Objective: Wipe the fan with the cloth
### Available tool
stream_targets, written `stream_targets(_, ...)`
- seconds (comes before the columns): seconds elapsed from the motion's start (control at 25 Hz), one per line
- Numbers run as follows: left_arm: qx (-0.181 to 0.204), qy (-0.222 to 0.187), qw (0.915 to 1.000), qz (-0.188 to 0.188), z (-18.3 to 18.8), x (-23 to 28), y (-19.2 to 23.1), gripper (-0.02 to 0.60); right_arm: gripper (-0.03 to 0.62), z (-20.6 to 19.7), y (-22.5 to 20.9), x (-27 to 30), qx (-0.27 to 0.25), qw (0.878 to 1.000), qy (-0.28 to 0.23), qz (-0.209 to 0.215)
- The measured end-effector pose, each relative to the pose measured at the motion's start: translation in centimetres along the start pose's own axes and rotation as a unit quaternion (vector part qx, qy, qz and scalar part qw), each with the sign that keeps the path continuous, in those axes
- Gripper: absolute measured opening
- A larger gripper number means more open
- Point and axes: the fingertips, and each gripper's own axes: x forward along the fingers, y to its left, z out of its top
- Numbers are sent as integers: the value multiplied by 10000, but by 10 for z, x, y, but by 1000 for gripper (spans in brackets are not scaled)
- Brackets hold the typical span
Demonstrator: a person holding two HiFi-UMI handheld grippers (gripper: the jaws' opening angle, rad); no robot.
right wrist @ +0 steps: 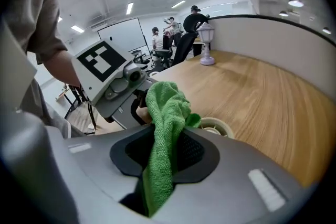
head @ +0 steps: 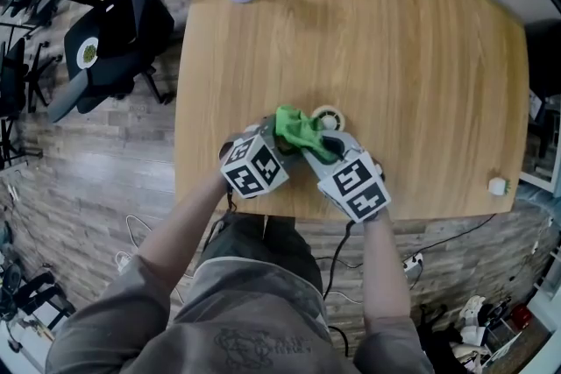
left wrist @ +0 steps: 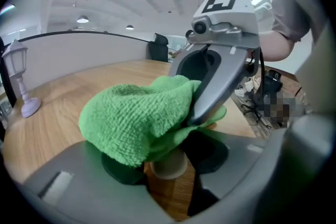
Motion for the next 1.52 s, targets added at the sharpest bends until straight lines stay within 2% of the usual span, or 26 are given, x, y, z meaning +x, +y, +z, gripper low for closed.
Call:
stream_targets(0.12, 36, -4, 10000, -13, 0, 0, -1, 198, 98, 1, -1, 0, 0, 9999, 30, 151)
stream_targets(0.24, 21, 6, 10000, -12, 1, 0, -2, 198, 97, -1, -10, -6, 248, 9996, -85, 55)
stream_targets(0.36, 25, 13, 10000, -8, 1, 0, -2, 198, 98, -3, -30, -16, 578, 9972, -267, -387)
stream_targets(0.52, 8, 13, 10000, -13, 0, 0, -2, 198, 98, -13, -65, -37, 1192, 9859, -441, -1089)
stream_targets(0.6, 15, 5, 10000, 1, 0, 0, -2, 198, 98, -17, -79, -45, 1328, 9801, -455, -1402)
stream_targets(0.68, 32, 6, 10000, 19, 0, 0, -2, 198, 98, -16, -83, -47, 1286, 9788, -450, -1528)
stream_targets(0.84, 44, 14, 10000, 32, 0, 0, -1, 198, 98, -11, -63, -35, 768, 9880, -283, -1311)
stream_targets(1.12, 108, -10, 9999, 100, 0, 1, -1, 199, 98, 3, -11, -3, 361, 9989, -115, -288)
stream_targets(1.24, 134, -10, 9998, 142, 0, 1, -1, 199, 98, 4, -1, 1, 414, 9991, -79, 89)
stream_targets(1.36, 148, -7, 9997, 186, 0, 1, -1, 199, 98, 1, -10, -4, 485, 9987, -76, -106)
stream_targets(1.52, 143, 0, 9997, 181, -1, 2, -1, 199, 98, -7, -38, -19, 903, 9932, -196, -715)
